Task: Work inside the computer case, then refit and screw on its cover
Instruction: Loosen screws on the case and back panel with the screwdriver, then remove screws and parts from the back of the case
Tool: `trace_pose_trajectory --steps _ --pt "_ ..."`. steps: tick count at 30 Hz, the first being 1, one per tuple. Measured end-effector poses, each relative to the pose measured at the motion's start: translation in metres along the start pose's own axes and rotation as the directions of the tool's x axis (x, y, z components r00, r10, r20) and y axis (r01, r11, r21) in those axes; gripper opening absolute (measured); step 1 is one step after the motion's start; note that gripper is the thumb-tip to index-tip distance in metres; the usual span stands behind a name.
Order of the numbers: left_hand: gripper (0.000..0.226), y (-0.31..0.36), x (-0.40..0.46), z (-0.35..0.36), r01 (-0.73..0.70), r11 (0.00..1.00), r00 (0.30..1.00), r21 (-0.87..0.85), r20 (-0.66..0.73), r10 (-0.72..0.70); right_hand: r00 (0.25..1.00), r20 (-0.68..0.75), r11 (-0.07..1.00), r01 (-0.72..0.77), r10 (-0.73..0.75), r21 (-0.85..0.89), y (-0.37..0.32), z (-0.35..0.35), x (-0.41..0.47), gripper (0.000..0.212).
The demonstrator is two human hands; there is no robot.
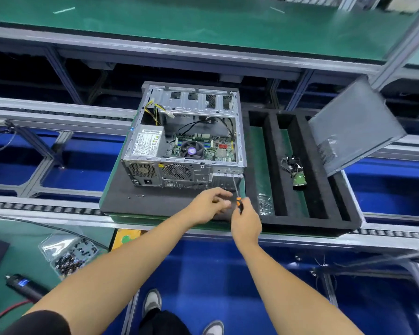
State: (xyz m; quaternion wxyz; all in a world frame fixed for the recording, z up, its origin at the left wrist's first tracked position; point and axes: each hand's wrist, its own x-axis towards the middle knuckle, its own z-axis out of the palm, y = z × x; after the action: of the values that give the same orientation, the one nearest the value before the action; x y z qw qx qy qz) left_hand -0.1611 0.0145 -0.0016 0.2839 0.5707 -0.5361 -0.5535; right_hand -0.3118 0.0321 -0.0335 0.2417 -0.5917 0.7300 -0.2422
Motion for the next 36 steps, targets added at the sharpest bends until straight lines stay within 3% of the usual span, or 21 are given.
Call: trace_pose_trajectory --steps 2,5,7,11,15,18,21,24,29,36 --pt "0.020 0.011 0.015 0.020 -0.068 0.980 0.998 0.186 0.017 0.066 0.996 -0.072 0.998 -0.057 0.058 0.013 0.018 -0.021 0.025 0.014" --pt "0.020 0.030 0.041 0.047 -0.181 0.862 0.983 0.474 0.059 0.174 0.983 -0.093 0.987 -0.160 0.159 0.003 0.045 -0.045 0.062 0.011" --pt "0.022 0.041 0.064 0.063 -0.219 0.784 0.976 0.581 0.119 0.184 0.976 -0.075 0.979 -0.204 0.203 -0.004 0.062 -0.054 0.085 0.016" --pt "0.033 0.048 0.106 0.085 -0.253 0.644 0.967 0.722 0.200 0.156 0.973 -0.067 0.975 -0.221 0.220 -0.014 0.080 -0.060 0.117 0.025" --pt "0.038 0.049 0.155 0.100 -0.254 0.447 0.966 0.858 0.244 0.080 0.986 -0.078 0.984 -0.151 0.144 -0.089 0.091 -0.053 0.142 0.026" --pt "0.026 0.046 0.185 0.109 -0.302 0.228 0.953 0.926 0.297 0.058 0.994 -0.081 0.986 -0.087 0.076 -0.141 0.096 -0.045 0.157 0.021" --pt "0.020 0.034 0.208 0.116 -0.347 0.039 0.937 0.937 0.348 -0.010 0.998 -0.042 0.995 -0.056 0.053 -0.083 0.097 -0.042 0.171 0.007" --pt "0.029 0.029 0.226 0.118 -0.368 0.010 0.927 0.930 0.367 -0.081 0.997 -0.064 0.999 -0.038 0.040 0.021 0.097 -0.039 0.181 0.018" --pt "0.051 0.031 0.239 0.132 -0.371 0.086 0.895 0.925 0.380 -0.232 0.989 -0.049 0.974 -0.131 0.142 0.183 0.098 -0.034 0.186 0.017" --pt "0.072 0.032 0.247 0.145 -0.285 0.115 0.877 0.952 0.307 -0.369 0.982 0.030 0.948 -0.186 0.184 0.259 0.096 -0.041 0.182 0.018"
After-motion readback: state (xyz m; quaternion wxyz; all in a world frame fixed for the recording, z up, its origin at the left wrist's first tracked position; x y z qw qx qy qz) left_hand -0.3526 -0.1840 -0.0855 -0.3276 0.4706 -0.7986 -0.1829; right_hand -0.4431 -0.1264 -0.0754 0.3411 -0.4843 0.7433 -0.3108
